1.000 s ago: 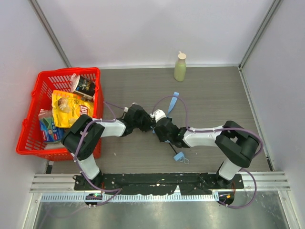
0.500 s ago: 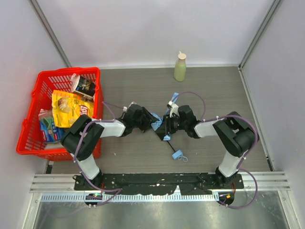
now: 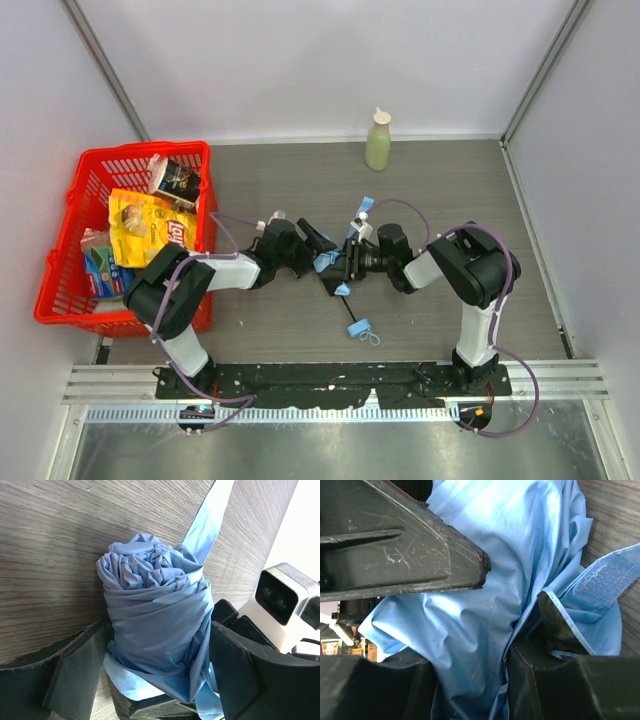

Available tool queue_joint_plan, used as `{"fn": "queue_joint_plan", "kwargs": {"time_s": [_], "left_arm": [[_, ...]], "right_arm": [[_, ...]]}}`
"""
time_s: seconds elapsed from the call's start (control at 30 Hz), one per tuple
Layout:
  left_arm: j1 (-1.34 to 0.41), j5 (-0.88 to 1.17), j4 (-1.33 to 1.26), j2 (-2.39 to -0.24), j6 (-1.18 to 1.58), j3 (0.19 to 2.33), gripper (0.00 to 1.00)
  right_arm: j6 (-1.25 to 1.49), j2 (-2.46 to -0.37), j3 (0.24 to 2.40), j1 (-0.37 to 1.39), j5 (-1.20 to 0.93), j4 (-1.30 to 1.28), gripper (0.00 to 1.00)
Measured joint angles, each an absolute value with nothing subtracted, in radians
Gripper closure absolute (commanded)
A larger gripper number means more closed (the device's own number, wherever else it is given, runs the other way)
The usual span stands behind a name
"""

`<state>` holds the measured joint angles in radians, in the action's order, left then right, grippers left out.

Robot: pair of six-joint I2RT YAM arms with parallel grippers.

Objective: Put away the umbrella

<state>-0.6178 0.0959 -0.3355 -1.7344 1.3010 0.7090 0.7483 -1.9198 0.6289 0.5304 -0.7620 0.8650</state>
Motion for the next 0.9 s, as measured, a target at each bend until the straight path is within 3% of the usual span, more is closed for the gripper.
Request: {"fn": "queue_joint_plan", "kwargs": {"time_s": [0.27,0.47,0.53,0.6,0.67,0.7,0.8,0.87,0.9], "left_arm": [[-0.619,0.141,-0.394,-1.743,1.296,0.696,0.23],[-0.62,0.177,-0.426,-1.751,1.299,0.693,0.63],[-0.622,0.176,-0.425,-1.745,1.303,0.685,0.81],[-0.626,0.176,-0.416,-1.735,1.303,0.68,0.9],[-0.629,0.173,-0.404,-1.726,1.306,0.67,0.96],[-0.631,0.173,-0.402,-1.723,1.308,0.668,1.0],[-0.634,0.178,-0.407,-1.723,1.327,0.662,1.0],[-0.636,0.188,-0.407,-1.723,1.343,0.66,1.0],[-0.637,0.195,-0.402,-1.724,1.356,0.659,1.0]], "right_arm": [[0.764,-1.889,0.616,0.526,-0.801,0.867,0.99],[0.762,-1.889,0.617,0.526,-0.833,0.84,0.99],[0.744,-1.888,0.622,0.529,-0.841,0.813,0.99],[0.715,-1.876,0.631,0.534,-0.843,0.762,0.99],[0.685,-1.853,0.639,0.54,-0.838,0.692,0.91],[0.666,-1.839,0.645,0.542,-0.828,0.65,0.79],[0.574,-1.762,0.678,0.565,-0.738,0.451,0.57],[0.515,-1.691,0.691,0.609,-0.62,0.322,0.36],[0.487,-1.65,0.692,0.639,-0.544,0.269,0.31]]}}
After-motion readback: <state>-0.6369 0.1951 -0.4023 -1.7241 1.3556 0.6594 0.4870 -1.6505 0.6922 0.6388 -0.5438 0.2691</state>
